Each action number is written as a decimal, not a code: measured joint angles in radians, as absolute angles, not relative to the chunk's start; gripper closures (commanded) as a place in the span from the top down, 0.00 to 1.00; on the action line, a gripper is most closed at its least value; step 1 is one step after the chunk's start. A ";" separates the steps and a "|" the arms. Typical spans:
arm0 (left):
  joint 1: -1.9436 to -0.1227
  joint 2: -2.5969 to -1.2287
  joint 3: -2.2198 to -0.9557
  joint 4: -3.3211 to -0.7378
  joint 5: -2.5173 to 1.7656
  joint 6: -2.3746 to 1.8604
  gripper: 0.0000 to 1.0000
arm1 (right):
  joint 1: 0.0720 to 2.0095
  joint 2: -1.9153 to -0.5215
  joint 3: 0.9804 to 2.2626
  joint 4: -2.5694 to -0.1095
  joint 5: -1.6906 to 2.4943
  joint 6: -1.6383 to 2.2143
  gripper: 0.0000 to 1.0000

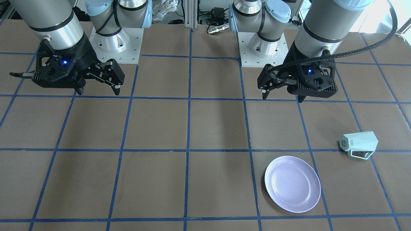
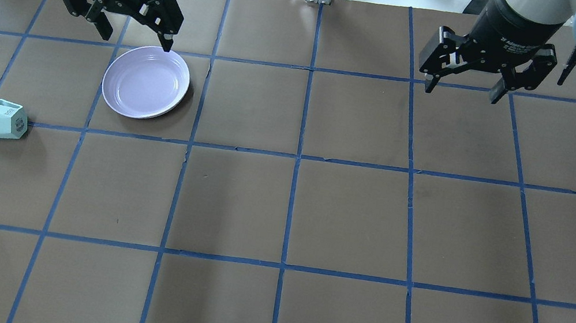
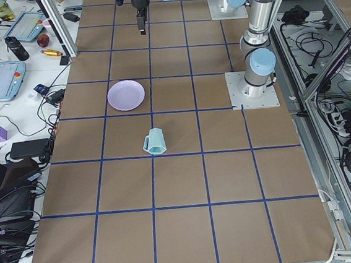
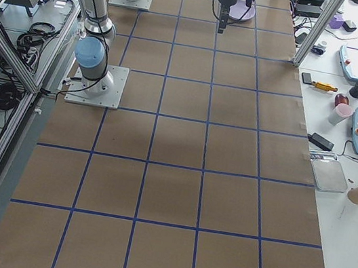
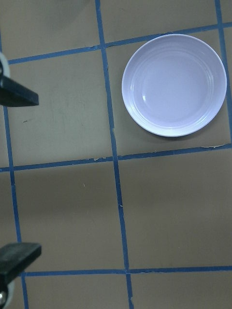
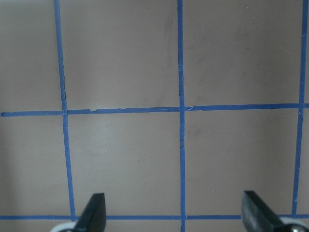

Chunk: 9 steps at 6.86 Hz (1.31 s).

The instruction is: Flip cup and place on plate

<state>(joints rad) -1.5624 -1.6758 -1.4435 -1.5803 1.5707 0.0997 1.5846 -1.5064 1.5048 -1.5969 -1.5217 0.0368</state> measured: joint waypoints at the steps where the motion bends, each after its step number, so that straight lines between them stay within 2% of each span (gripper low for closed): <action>1: -1.555 -1.675 -1.446 -1.581 1.573 0.106 1.00 | 1.585 -1.506 1.505 -1.597 -1.522 0.037 1.00; 6: -1.548 -1.672 -1.442 -1.589 1.573 0.108 1.00 | 1.585 -1.506 1.505 -1.597 -1.522 0.037 1.00; 9: -1.447 -1.673 -1.441 -1.610 1.564 0.150 1.00 | 1.585 -1.506 1.505 -1.597 -1.522 0.037 1.00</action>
<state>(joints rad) -1.4466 -1.6730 -1.4410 -1.6104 1.5640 0.1496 1.5846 -1.5064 1.5049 -1.5968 -1.5217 0.0368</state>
